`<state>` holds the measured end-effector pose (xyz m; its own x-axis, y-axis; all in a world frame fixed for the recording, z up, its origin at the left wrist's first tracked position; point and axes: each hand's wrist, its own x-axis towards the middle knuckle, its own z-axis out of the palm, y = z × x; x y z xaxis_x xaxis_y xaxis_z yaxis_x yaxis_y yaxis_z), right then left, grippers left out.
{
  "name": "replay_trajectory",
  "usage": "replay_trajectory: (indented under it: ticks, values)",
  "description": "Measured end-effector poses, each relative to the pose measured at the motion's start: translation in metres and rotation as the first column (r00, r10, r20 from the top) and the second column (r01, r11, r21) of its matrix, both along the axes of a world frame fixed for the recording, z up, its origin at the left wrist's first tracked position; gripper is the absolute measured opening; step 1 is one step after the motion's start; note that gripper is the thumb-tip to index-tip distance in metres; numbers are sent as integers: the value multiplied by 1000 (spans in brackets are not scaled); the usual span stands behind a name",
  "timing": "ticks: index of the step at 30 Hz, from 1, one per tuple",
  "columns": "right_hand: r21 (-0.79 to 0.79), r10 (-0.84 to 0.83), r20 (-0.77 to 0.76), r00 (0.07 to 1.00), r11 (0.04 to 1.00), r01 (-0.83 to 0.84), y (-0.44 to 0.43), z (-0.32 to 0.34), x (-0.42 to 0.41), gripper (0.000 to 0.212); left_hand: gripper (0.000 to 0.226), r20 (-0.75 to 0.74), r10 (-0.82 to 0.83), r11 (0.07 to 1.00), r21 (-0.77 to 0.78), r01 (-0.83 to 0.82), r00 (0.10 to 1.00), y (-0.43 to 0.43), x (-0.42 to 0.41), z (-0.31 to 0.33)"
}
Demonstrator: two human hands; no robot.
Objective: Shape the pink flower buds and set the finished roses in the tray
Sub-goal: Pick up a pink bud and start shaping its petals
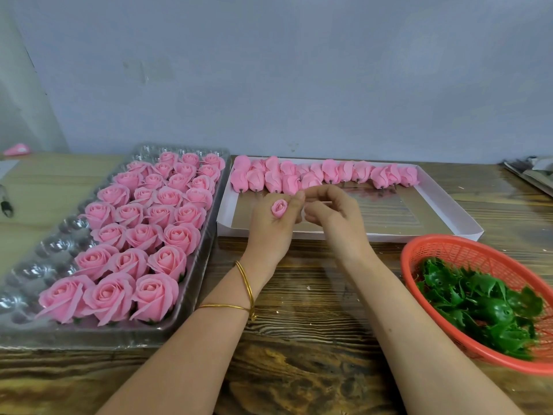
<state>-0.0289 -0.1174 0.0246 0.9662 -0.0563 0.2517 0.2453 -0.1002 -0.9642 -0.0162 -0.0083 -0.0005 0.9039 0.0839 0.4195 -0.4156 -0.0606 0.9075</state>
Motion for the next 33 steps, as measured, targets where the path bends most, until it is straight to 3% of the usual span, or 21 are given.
replay_trajectory:
  ticks: [2, 7, 13, 21, 28, 33]
  values:
    - [35, 13, 0, 1000, 999, -13, 1, 0, 0, 3, 32, 4, -11, 998, 56, 10, 1000, -1, 0, 0]
    - [-49, 24, 3, 1000, 999, -23, 6, 0, -3, 7, 18, -59, -85, 996, 22, 86, 995, -5, -2, -3]
    - [-67, 12, -42, 999, 998, -15, 5, 0, -2, 20, 25, -54, -89, 993, 78, 93, 995, -5, 0, -7]
    - [-110, 27, -48, 998, 993, -32, 4, 2, -3, 18, 31, -48, -67, 992, 104, 72, 997, -6, -2, -7]
    - [-328, -37, 9, 999, 944, 37, 2, 11, -7, 11, 29, -73, -79, 996, 37, 82, 994, -6, -1, -5]
    - [-578, -95, 127, 987, 802, 151, -18, 40, -22, 11, 43, -70, -22, 998, 65, 27, 997, -4, -3, -1]
